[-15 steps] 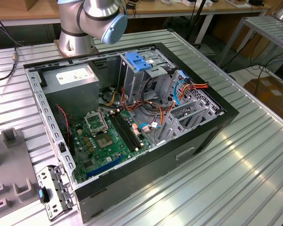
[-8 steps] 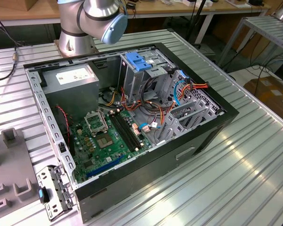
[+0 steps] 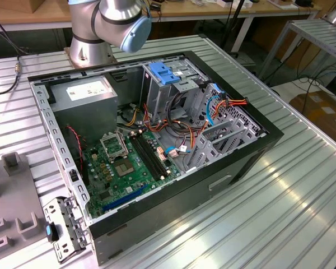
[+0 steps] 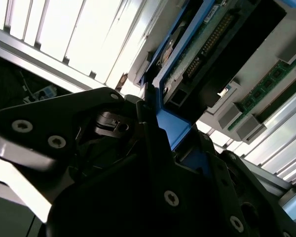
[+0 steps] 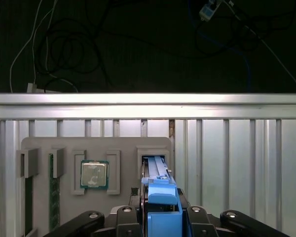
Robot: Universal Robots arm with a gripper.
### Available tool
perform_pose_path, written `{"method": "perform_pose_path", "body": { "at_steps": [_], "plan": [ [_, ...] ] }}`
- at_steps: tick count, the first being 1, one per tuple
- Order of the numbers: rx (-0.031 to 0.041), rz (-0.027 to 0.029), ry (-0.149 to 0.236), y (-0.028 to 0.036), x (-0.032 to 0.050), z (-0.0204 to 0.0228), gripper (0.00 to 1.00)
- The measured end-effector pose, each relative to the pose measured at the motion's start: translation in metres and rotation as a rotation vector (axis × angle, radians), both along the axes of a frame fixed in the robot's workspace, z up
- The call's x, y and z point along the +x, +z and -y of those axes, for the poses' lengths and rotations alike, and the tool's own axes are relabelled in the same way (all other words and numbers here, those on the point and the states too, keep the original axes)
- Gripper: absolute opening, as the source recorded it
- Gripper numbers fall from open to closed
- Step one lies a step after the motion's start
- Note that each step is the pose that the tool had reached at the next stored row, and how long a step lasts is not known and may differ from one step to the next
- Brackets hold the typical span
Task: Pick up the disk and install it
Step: 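Pick up the disk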
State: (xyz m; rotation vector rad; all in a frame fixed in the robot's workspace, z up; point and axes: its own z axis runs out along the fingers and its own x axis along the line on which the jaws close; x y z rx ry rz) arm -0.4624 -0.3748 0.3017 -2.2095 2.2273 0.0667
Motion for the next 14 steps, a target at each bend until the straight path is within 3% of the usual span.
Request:
{"method": "perform_pose_path", "body": {
  "at_steps": [5, 14],
  "plan": [
    [-0.0001, 0.0000, 0.000, 0.0088, 0.0000, 0.0000, 0.37],
    [0.0000, 0.0000, 0.000, 0.0100, 0.0000, 0.0000, 0.37]
  ]
}}
